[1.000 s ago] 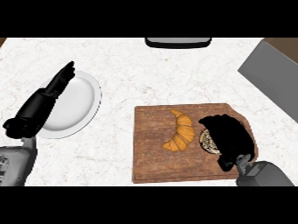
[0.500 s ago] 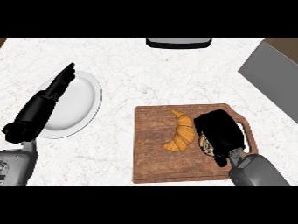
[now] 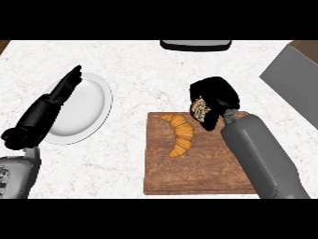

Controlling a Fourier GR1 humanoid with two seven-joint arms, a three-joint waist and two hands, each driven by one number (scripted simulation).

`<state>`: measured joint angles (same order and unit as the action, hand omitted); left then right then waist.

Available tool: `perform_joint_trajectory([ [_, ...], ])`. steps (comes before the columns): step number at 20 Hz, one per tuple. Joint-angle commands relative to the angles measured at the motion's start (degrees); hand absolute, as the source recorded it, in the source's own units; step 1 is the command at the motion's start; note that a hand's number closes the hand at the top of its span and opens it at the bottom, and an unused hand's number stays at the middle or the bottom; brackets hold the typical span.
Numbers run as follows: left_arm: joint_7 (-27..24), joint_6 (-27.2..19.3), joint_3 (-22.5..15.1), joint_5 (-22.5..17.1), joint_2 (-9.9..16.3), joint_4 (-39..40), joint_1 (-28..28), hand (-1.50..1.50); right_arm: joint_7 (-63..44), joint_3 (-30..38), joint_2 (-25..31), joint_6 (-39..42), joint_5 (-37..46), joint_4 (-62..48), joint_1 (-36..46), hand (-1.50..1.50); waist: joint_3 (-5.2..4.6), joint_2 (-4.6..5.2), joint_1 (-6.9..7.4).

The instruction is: Pick the cupcake from the cutting board and place it in the cardboard box

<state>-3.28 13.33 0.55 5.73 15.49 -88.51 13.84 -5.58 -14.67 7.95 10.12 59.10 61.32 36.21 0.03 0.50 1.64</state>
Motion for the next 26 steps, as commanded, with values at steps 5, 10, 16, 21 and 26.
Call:
perform_joint_trajectory([
  [5,-0.45,-0.69,-0.15,1.06,-1.17,-0.68,-2.11,0.0,2.12,0.93,1.49,-5.3,3.83,3.74,6.81,1.5,-0.04,-0.6,-1.42],
  [10,-0.98,-1.75,-0.65,2.46,-2.13,-1.69,-4.39,0.0,-5.62,5.51,0.7,-2.98,3.0,11.87,9.3,1.5,-0.04,-0.68,-1.62],
  [16,-1.94,0.4,1.64,0.71,0.01,0.55,-1.65,0.0,-14.01,18.55,3.18,-8.16,-0.39,13.53,10.01,1.5,-0.02,-0.51,-1.79],
  [21,3.36,0.24,0.61,0.64,-1.03,-3.6,-0.54,0.0,-16.89,25.83,9.9,-6.87,-1.14,10.76,15.84,1.5,0.0,-0.52,-1.17],
  [26,-2.13,-0.05,0.8,2.24,-1.31,1.18,-0.51,0.0,-12.39,31.94,16.16,-9.12,-3.93,1.0,17.67,1.5,-0.01,-0.21,-1.14],
])
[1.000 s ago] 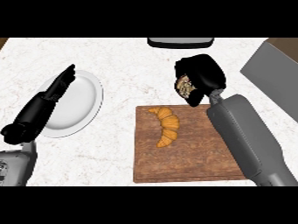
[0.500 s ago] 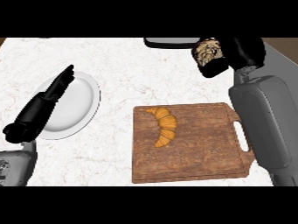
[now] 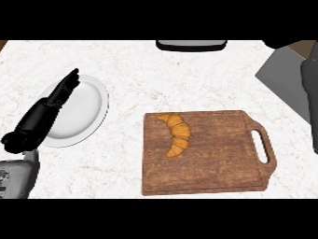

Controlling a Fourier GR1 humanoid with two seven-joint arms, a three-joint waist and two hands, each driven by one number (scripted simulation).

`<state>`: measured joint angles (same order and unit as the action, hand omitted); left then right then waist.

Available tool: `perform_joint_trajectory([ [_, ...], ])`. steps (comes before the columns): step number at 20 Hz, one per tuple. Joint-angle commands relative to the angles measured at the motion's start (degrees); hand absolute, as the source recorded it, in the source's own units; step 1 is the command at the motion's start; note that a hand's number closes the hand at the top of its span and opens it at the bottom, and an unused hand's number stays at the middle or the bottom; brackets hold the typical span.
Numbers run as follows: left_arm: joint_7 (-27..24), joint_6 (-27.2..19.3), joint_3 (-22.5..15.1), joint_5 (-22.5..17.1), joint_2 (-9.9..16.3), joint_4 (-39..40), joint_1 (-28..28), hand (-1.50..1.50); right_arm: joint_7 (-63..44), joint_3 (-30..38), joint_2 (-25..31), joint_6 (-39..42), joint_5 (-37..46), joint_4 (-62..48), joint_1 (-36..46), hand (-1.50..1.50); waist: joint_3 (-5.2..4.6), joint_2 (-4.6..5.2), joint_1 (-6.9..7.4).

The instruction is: Pick the cupcake from the cutting board and place it in the cardboard box

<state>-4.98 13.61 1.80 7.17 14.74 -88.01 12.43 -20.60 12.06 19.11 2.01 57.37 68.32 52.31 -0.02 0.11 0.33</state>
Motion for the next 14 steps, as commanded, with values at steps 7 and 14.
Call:
perform_joint_trajectory([
  [7,4.51,0.17,-1.11,0.33,-1.05,-4.31,0.98,0.0,9.81,4.22,13.12,2.28,0.7,-21.02,0.53,1.5,0.08,0.28,1.3],
  [14,0.84,0.74,-0.76,0.84,-0.9,-0.76,1.29,0.0,17.13,5.77,20.33,13.34,-1.74,-34.56,1.83,1.5,0.08,0.56,1.28],
])
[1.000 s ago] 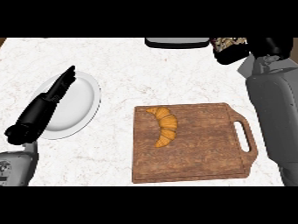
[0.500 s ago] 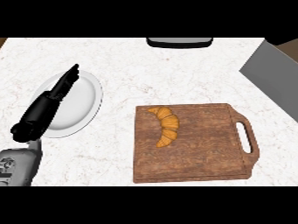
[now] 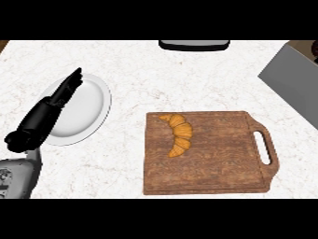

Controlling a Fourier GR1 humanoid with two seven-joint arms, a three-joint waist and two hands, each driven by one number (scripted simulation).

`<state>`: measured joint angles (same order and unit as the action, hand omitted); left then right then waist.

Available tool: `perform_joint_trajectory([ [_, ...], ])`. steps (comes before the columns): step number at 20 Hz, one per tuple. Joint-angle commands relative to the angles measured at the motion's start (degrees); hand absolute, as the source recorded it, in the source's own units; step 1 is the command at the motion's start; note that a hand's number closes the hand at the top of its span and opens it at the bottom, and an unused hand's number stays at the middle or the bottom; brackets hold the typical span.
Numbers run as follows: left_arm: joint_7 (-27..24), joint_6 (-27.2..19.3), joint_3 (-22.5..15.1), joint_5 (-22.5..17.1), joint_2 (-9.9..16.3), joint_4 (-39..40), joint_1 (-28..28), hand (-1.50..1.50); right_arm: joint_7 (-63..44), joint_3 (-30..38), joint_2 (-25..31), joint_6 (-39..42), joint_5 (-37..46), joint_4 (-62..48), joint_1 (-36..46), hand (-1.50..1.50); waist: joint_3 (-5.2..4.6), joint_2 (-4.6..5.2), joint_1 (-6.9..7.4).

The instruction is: Pick the cupcake from the cutting board and place it in the cardboard box

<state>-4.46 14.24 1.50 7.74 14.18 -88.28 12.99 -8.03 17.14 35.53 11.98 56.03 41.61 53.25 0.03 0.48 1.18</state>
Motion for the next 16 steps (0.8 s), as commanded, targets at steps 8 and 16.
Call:
perform_joint_trajectory([
  [8,4.47,-1.52,-1.72,1.29,-2.72,-1.09,3.41,0.0,13.05,-1.12,7.7,11.64,0.54,-18.18,0.88,-1.5,0.08,0.14,0.26],
  [16,-0.95,-0.39,0.17,1.32,-0.72,1.52,0.48,0.0,25.68,8.7,6.07,5.28,-9.88,-17.87,3.44,-1.5,0.1,-0.11,-0.39],
])
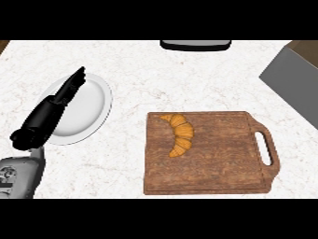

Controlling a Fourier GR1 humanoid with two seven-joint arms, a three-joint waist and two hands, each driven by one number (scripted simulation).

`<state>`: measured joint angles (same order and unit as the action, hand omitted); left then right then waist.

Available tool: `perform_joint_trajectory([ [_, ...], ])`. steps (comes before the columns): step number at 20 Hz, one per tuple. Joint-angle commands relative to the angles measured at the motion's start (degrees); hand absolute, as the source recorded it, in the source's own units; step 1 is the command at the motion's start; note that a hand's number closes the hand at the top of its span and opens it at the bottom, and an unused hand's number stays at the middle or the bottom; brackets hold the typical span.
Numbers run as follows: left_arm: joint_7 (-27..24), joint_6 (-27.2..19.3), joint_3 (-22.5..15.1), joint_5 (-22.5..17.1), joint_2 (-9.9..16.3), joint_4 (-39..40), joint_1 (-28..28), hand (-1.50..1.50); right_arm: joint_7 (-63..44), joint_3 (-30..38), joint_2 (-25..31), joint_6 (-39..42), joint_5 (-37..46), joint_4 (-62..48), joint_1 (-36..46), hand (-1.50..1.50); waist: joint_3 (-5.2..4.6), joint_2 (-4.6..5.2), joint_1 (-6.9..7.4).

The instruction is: Pick the cupcake from the cutting board and place it in the cardboard box

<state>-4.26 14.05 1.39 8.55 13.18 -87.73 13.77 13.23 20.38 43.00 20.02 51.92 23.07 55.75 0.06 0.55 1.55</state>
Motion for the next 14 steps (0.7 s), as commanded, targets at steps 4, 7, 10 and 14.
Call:
perform_joint_trajectory([
  [4,1.23,0.16,0.04,-0.64,-0.34,-1.43,-0.32,0.0,2.0,20.75,-1.31,-3.71,-19.73,-2.75,4.59,-1.5,0.3,-0.43,-0.46],
  [7,1.17,-0.61,-0.45,0.42,-0.72,-0.96,-0.54,0.0,-0.51,27.69,0.33,-4.39,-25.85,-5.46,4.55,-1.5,0.19,-0.1,-0.79],
  [10,0.68,0.22,-0.18,-0.76,-1.04,-0.51,0.57,0.0,-1.9,30.3,3.32,-5.97,-27.74,-8.07,2.41,-1.5,0.14,0.42,-0.08],
  [14,1.49,0.22,-0.17,-0.49,-0.82,-1.99,0.38,0.0,2.78,32.76,5.59,-7.73,-30.17,-8.85,-2.18,-1.5,0.17,0.44,0.45],
])
